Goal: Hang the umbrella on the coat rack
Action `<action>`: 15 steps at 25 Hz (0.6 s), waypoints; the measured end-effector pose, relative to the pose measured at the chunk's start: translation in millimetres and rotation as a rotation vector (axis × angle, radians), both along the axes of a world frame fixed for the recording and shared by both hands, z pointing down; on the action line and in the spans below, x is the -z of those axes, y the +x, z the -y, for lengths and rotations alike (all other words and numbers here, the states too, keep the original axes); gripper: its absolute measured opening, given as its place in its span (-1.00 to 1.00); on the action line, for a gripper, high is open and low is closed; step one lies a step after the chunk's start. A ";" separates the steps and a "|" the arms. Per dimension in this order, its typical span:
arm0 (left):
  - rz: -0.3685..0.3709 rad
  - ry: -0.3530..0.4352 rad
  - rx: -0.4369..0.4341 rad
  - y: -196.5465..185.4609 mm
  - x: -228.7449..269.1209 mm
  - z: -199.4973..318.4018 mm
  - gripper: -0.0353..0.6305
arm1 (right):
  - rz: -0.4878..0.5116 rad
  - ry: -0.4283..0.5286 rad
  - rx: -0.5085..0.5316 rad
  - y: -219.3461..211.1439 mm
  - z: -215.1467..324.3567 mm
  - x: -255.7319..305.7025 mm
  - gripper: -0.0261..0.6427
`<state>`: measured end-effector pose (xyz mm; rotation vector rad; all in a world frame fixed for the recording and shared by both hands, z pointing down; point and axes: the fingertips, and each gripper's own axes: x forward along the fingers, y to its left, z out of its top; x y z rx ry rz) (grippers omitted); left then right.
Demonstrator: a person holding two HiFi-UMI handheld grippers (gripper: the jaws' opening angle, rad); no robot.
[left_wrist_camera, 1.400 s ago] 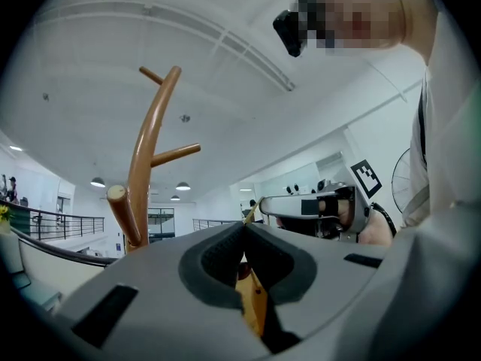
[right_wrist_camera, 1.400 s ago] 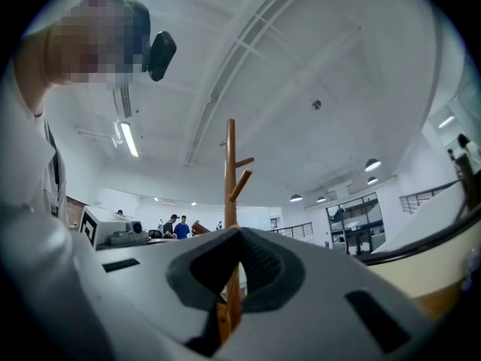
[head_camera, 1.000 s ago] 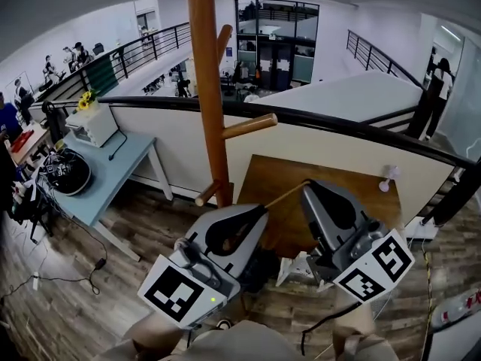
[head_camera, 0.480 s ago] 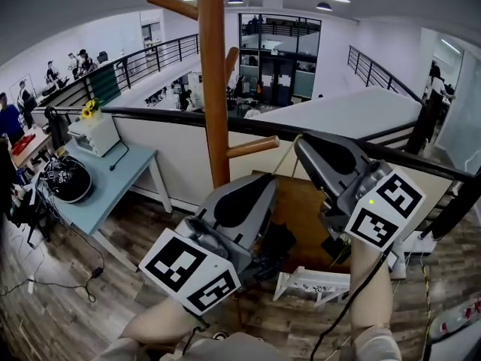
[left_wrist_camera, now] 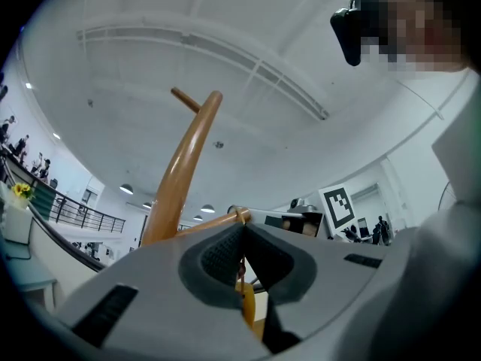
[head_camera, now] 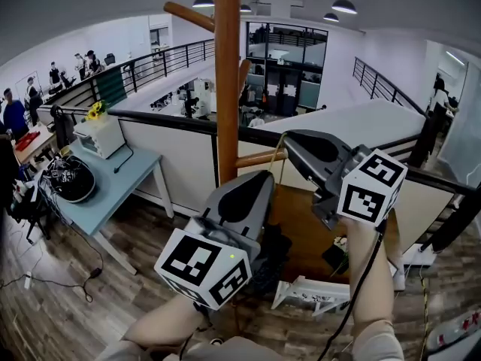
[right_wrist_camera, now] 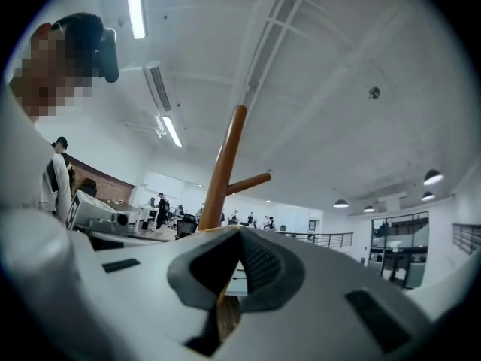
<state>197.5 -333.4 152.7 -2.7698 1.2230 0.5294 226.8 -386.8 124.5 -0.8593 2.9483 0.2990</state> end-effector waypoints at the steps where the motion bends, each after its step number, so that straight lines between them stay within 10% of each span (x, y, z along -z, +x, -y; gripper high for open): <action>1: -0.009 -0.008 0.004 -1.5 -2.1 1.0 -0.87 | 0.006 -0.015 0.019 -3.4 2.0 -2.7 -0.91; 15: 0.056 0.062 0.204 -5.7 -29.3 1.5 -0.87 | 0.101 -0.123 0.196 -25.3 -4.6 -38.1 -0.91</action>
